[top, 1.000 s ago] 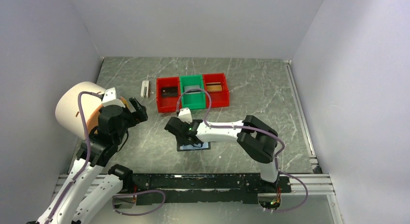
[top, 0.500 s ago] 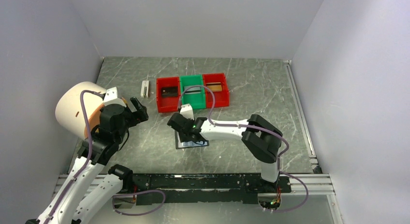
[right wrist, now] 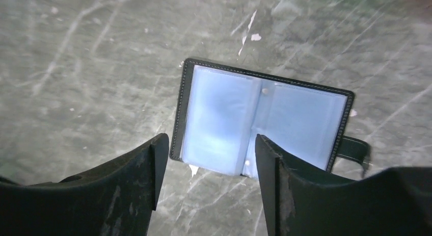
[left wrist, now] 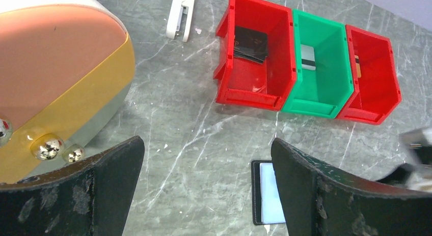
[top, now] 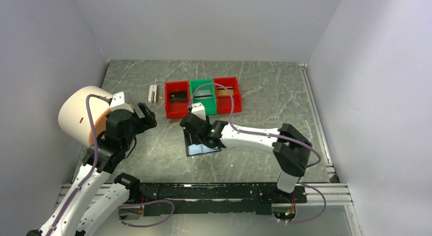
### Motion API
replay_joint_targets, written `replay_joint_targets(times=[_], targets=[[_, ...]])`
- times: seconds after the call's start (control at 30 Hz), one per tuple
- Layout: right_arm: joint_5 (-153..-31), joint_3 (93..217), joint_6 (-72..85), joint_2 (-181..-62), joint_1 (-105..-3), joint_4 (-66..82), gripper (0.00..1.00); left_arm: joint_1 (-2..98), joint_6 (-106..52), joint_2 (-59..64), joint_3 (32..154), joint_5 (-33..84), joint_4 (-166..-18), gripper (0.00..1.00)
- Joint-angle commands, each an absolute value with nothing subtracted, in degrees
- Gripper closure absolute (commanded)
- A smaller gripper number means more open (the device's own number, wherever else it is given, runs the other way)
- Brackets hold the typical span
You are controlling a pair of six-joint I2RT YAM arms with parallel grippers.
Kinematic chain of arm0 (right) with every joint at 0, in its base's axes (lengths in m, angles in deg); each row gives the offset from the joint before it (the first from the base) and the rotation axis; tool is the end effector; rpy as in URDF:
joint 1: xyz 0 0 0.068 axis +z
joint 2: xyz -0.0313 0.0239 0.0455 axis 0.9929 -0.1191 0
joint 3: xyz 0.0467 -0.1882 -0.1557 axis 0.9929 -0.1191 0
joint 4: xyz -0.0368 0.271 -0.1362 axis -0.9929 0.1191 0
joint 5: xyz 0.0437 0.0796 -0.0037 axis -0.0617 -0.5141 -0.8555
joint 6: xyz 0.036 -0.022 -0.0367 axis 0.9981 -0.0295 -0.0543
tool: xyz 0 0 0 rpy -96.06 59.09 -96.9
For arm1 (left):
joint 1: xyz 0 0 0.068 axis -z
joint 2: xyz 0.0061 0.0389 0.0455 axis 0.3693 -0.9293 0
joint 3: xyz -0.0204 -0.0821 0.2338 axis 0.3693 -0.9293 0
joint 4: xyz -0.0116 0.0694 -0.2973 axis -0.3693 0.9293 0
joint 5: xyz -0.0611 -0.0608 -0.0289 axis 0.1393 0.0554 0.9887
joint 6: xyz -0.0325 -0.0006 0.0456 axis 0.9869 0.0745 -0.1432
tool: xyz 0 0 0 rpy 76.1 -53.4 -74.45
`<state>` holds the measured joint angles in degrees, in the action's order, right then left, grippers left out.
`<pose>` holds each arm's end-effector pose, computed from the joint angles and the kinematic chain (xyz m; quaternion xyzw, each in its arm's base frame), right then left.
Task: Take the credit cards out of the card holder
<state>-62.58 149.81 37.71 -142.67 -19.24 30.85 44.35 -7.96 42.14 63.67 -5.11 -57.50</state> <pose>0.1940 0.3643 0.1551 -0.1556 0.9255 0.1185 0.3242 0.1974 -0.0666 0.3021 -0.1589 0.8201 -0.0884 0.5426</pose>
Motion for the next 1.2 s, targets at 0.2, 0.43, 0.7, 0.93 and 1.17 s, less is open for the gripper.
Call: replay_joint_targets(times=[0.2,0.43,0.7,0.93,1.17], targets=[[-44.2,142.1,25.1,-119.7,-22.1,24.3,0.14,43.9,-9.0,40.5,66.7,-3.3,-60.4,0.01],[-52.0,139.8,14.2,-104.1,-40.0,19.2,0.1,43.9,-14.3,30.1,79.5,-5.7,-59.9,0.0],[-68.4,151.6,9.1,-107.0,-60.6,25.4,0.07,38.6,-21.5,19.0,95.8,-6.5,-56.6,0.01],[-77.3,164.8,10.1,-110.9,-70.3,35.0,0.0,25.8,-20.4,16.8,106.8,2.2,-52.5,0.01],[-74.9,166.1,12.3,-107.0,-70.3,37.0,0.0,25.8,-17.9,19.8,105.8,3.8,-49.9,0.01]])
